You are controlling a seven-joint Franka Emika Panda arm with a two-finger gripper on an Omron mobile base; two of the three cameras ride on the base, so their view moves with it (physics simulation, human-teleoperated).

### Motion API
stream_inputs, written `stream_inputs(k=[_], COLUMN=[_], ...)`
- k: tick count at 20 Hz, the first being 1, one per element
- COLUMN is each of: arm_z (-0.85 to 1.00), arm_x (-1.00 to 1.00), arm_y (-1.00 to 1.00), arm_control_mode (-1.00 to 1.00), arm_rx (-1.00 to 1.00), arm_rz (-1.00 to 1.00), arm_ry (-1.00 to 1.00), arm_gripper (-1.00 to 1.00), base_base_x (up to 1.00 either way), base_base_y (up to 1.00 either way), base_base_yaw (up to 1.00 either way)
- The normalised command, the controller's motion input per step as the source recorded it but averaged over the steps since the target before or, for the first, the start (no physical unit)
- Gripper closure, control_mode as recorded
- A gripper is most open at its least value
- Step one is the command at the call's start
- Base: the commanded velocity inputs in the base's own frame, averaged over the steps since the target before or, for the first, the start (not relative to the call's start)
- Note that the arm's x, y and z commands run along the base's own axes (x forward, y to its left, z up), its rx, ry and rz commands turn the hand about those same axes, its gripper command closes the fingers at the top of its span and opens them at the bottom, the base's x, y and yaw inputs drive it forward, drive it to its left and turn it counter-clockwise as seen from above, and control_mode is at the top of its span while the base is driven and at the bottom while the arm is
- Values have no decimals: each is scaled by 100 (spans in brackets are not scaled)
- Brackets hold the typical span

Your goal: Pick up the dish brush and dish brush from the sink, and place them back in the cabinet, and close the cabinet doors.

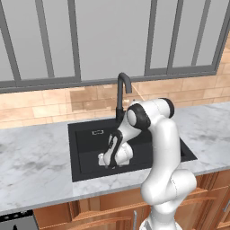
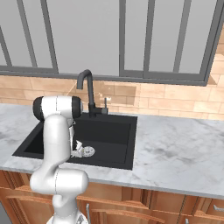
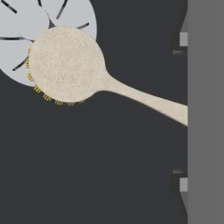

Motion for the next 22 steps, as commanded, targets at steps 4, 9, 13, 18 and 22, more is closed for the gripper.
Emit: stream_inputs(k=[4, 9, 13, 18, 22], arm_z=[-6, -6, -4, -1, 0], arm_x=[0, 0, 0, 0, 2], arm_y=[0, 0, 0, 0, 0], arm_control_mode=[-100, -100, -100, -100, -100], arm_rx=[0, 0, 0, 0, 0], arm_rz=[0, 0, 0, 0, 0], arm_ry=[0, 0, 0, 0, 0], arm_gripper=[-100, -100, -100, -100, -100], base_base_x=[0, 0, 0, 0, 0], base_base_y=[0, 0, 0, 0, 0], base_base_yaw=[0, 0, 0, 0, 0])
